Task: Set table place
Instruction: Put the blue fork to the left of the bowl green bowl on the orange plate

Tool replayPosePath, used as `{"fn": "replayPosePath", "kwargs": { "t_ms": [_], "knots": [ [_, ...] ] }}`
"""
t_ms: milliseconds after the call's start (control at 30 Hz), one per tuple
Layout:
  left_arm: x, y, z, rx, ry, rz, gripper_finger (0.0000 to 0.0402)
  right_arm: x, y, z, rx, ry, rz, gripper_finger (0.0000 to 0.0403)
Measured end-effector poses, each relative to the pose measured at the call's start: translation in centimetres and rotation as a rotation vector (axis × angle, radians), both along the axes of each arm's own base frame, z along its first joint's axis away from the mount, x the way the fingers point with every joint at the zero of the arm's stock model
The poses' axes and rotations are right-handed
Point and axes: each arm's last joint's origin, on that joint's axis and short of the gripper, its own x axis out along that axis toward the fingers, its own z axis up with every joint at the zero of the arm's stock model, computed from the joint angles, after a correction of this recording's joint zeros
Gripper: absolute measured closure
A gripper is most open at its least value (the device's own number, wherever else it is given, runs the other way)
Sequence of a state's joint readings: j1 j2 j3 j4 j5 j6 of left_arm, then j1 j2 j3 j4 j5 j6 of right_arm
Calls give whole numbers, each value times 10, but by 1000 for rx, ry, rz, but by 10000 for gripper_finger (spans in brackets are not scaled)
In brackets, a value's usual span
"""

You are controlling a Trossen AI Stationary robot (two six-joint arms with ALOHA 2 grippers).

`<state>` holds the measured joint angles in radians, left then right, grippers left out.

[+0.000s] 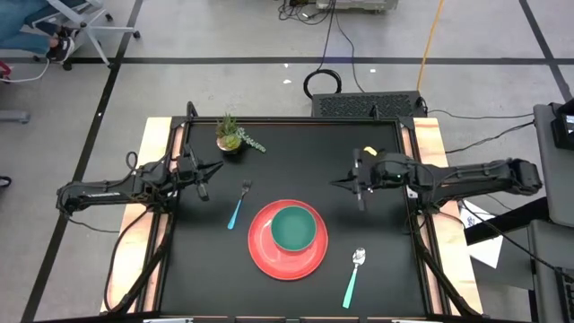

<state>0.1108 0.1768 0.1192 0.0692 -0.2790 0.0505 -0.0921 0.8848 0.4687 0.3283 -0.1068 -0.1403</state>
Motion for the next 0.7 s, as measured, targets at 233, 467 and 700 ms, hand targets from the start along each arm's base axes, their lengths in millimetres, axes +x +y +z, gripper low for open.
{"fn": "replayPosePath", "kwargs": {
  "t_ms": [233, 467, 700],
  "knots": [
    [0, 0, -2, -1, 25, 0, 371, -18, 2, -28, 50, -71, 48, 399],
    [0, 0, -2, 15, 27, 2, 371, -30, 0, -33, 78, -96, 39, 399],
    [0, 0, -1, -2, 14, 3, 371, -38, 2, -52, 90, -75, 89, 399]
  ]
}}
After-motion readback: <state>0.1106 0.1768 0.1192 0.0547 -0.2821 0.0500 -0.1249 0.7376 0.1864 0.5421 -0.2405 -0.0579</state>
